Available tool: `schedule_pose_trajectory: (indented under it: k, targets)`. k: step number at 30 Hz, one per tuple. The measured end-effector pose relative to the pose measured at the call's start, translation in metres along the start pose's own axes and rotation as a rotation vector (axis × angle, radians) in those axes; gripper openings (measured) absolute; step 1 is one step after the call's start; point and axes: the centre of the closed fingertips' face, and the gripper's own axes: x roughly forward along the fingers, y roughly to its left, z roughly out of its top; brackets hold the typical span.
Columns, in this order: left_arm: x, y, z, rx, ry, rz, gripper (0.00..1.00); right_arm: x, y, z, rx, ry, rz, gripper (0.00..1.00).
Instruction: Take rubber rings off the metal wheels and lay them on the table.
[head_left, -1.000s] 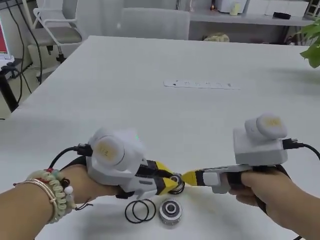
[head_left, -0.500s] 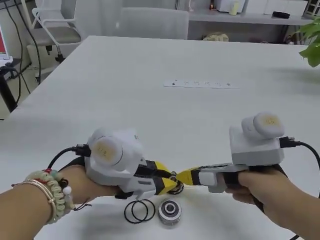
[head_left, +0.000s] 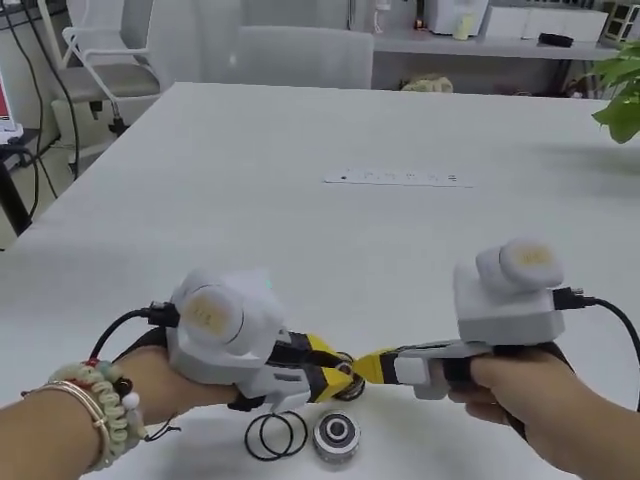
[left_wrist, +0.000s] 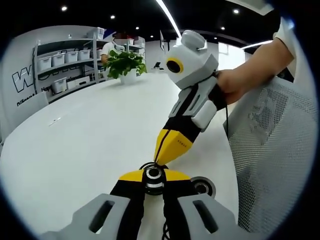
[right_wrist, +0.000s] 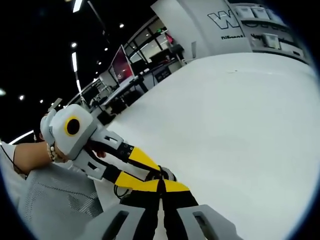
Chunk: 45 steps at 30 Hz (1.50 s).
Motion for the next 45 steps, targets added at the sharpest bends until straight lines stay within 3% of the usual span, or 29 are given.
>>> schedule_pose_trajectory:
  k: [12,17,23,27,29,32,36,39,45]
  targets:
    - [-0.003,0.001,0.001,0.072,0.074,-0.015,0.12,-0.001,0.001,0.002,0.007,-0.004,0.008,0.0]
    - [-0.009,-0.003,0.009,0.085,0.061,-0.049,0.21,-0.002,0.0,0.005,0.019,-0.017,0.008,0.0]
    - [-0.019,-0.007,0.022,0.09,0.05,-0.07,0.43,-0.005,-0.001,0.011,0.027,-0.036,0.003,0.0]
    - [-0.028,-0.01,0.033,0.096,0.032,-0.084,0.48,-0.007,0.0,0.016,0.04,-0.059,0.011,0.0]
    - [-0.032,-0.012,0.043,0.081,0.027,-0.086,0.51,-0.007,0.002,0.019,0.038,-0.067,0.015,0.0]
    - [-0.04,-0.014,0.063,0.099,-0.019,-0.072,0.6,-0.007,0.004,0.021,0.034,-0.07,0.024,0.0]
    - [-0.053,-0.018,0.079,0.126,-0.029,-0.075,0.65,-0.006,0.008,0.022,0.017,-0.065,0.035,0.0]
    - [-0.062,-0.018,0.083,0.143,-0.033,-0.05,0.65,-0.007,0.012,0.025,0.01,-0.071,0.047,0.0]
    - [-0.085,-0.03,0.08,0.125,-0.047,-0.041,0.71,-0.008,0.02,0.031,0.009,-0.089,0.075,0.0]
